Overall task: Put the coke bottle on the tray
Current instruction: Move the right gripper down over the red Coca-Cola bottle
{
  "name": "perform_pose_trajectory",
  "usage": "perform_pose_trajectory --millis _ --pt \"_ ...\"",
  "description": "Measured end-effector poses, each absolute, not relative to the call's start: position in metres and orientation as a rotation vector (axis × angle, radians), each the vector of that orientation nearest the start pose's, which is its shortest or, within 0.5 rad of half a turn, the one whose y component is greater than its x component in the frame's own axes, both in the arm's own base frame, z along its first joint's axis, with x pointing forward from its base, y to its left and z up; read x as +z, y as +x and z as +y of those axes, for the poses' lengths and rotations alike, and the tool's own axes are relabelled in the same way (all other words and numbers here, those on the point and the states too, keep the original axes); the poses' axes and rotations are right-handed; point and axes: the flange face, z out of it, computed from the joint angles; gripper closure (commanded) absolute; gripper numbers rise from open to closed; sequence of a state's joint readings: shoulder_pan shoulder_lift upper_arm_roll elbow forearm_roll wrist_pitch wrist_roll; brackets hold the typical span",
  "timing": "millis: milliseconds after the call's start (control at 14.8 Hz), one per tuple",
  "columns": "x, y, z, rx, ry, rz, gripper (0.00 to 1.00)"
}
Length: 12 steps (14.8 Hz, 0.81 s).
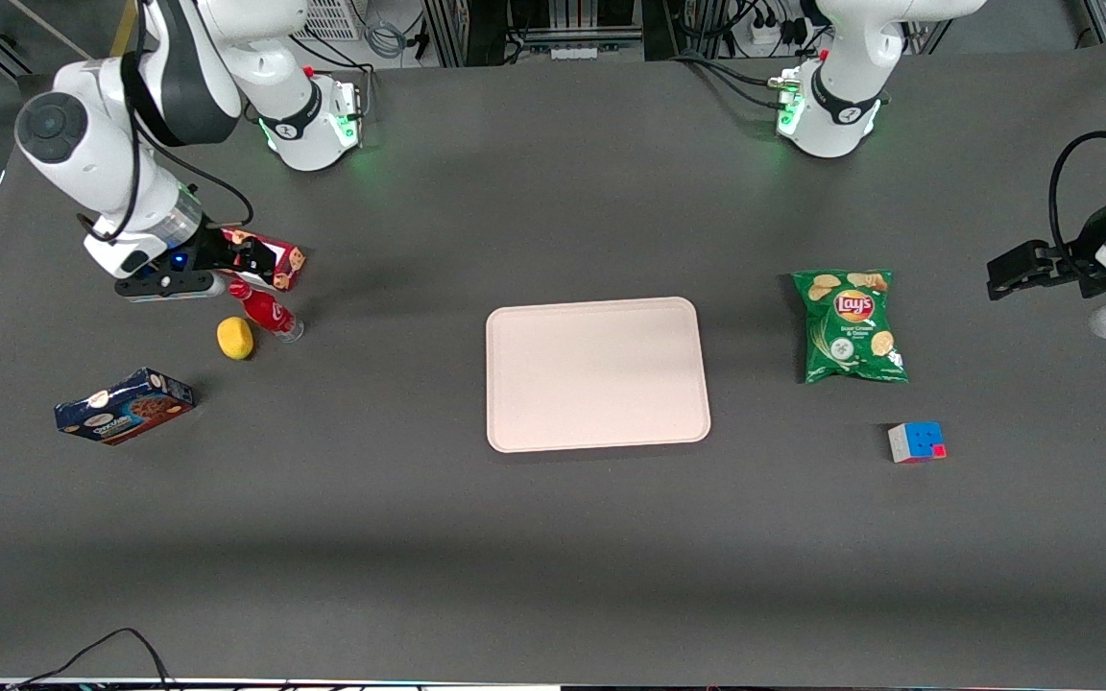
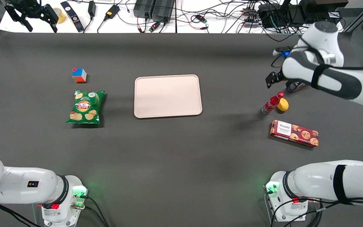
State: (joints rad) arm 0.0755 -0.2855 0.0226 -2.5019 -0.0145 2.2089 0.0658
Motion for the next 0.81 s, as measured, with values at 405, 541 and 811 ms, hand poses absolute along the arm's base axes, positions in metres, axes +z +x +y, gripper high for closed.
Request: perform_pose_trajectory --millis 405,541,811 --pt "0.355 0.417 0.013 0.001 -3.160 -0.104 0.00" --pt "0.348 0.414 0.008 -0.022 -3.160 -0.106 0.00" --pt "0.335 0.411 0.007 -0.023 -3.159 -0.109 0.00"
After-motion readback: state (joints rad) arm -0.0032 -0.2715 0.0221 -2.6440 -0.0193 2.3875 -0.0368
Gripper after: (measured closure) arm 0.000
